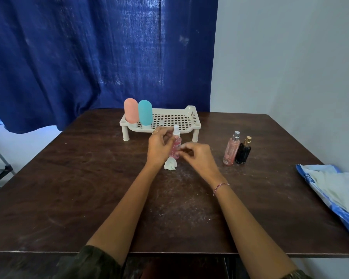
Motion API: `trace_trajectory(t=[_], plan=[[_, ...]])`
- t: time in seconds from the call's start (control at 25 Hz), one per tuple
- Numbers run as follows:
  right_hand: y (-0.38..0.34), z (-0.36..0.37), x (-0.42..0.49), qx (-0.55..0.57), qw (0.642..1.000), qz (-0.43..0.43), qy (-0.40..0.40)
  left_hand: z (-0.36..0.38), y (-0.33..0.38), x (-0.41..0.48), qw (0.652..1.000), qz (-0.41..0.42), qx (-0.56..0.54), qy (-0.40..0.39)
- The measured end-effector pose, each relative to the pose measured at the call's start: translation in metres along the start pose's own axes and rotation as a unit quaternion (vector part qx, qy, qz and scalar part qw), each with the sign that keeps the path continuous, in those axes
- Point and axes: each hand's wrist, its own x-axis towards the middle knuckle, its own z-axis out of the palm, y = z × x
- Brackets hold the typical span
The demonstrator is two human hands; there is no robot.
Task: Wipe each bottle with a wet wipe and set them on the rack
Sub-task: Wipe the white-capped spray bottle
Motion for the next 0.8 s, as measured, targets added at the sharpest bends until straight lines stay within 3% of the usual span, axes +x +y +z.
trace_trajectory(t=[0.12,0.28,0.44,0.64,0.8], plan=[[0.005,0.008,-0.001,-0.063,0.993,-0.066,-0.074,-0.001,-0.006,0.0,0.999,-0.009,-0.029,0.02],[0.008,0.013,-0.001,-0.096,0.979,-0.087,-0.155,-0.001,-0.008,0.0,0.997,-0.024,-0.071,0.014],[0.012,0.012,0.002,-0.1,0.984,-0.066,-0.133,-0.003,-0.006,0.001,0.998,-0.016,-0.066,0.016],[0.018,0.002,-0.001,0.061,0.998,0.015,-0.025,-0.003,-0.003,-0.002,0.998,-0.001,-0.059,0.009],[0.019,-0.006,-0.001,0.226,0.969,0.1,-0.017,-0.001,-0.004,-0.002,0.999,0.003,-0.053,0.005]])
